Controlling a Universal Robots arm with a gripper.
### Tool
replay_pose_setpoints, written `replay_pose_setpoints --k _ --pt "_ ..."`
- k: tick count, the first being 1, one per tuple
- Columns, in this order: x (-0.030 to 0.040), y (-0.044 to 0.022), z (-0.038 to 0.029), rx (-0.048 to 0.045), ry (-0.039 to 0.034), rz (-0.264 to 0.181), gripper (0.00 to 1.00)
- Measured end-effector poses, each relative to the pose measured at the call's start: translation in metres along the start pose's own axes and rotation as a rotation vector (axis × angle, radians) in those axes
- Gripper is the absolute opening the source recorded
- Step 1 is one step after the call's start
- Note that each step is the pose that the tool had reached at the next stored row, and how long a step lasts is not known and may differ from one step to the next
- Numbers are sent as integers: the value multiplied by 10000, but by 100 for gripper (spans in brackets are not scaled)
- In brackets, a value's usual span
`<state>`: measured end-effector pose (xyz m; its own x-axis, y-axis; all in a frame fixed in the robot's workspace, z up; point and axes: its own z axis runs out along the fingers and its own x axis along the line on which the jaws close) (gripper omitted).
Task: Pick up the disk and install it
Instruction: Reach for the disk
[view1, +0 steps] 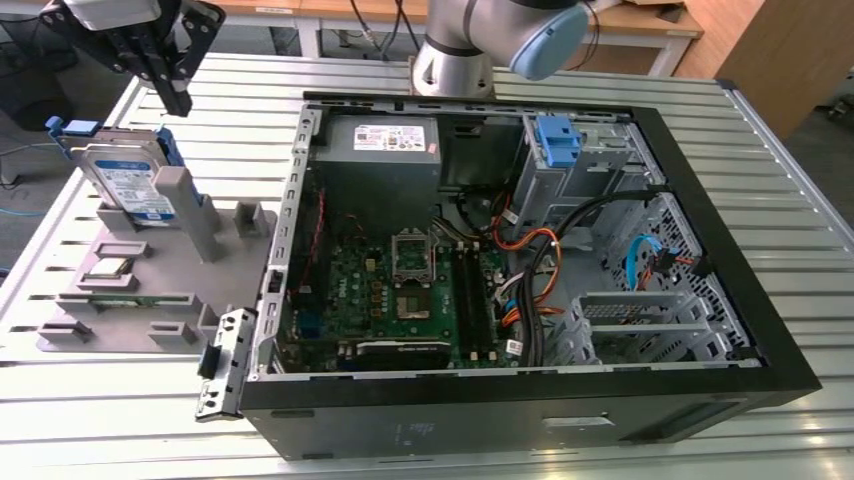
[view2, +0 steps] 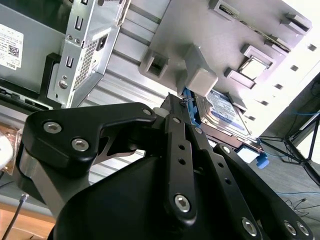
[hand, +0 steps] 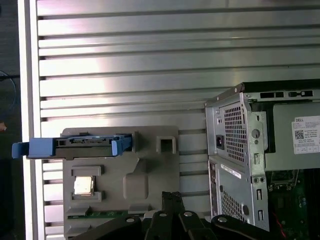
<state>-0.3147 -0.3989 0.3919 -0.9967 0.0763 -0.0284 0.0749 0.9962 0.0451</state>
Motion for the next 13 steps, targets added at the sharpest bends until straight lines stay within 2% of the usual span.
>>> replay_pose_setpoints --k 10,13 --pt "226 -17 -4 0 0 0 10" --pt "256 -20 -4 0 0 0 10"
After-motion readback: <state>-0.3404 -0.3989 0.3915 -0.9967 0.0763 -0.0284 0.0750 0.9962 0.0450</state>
